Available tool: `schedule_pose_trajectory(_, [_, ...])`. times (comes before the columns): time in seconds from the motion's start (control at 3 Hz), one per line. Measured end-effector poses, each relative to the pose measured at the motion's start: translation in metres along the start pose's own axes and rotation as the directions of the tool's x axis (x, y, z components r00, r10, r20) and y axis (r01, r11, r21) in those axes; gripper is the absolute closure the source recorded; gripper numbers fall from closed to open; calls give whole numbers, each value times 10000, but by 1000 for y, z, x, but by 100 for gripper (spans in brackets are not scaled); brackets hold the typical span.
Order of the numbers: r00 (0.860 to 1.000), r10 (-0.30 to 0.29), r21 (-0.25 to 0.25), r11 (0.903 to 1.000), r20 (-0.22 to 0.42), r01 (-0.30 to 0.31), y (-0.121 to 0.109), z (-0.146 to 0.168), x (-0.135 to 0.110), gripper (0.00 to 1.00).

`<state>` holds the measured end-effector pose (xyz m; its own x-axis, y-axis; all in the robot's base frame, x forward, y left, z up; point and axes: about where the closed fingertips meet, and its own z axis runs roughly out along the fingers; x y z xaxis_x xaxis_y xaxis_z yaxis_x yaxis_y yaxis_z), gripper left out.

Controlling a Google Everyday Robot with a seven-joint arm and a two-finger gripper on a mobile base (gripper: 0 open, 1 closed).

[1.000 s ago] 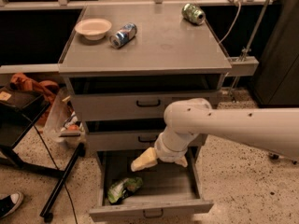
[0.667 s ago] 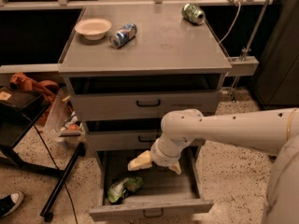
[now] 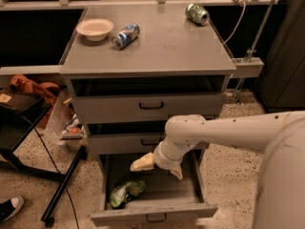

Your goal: Pick green rice chip bag from bottom drawer and place on counter

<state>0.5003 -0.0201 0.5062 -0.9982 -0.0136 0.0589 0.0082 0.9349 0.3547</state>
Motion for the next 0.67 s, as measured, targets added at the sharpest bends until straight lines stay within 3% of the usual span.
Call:
schedule_pose_trajectory(0.33, [9934,1142,-536,9920,-70,-1144,-7,44,-26,0])
schedule_pose_trajectory(0.67, [9747,2218,-1194,9674,-277,-2235,-12,97,-41,0])
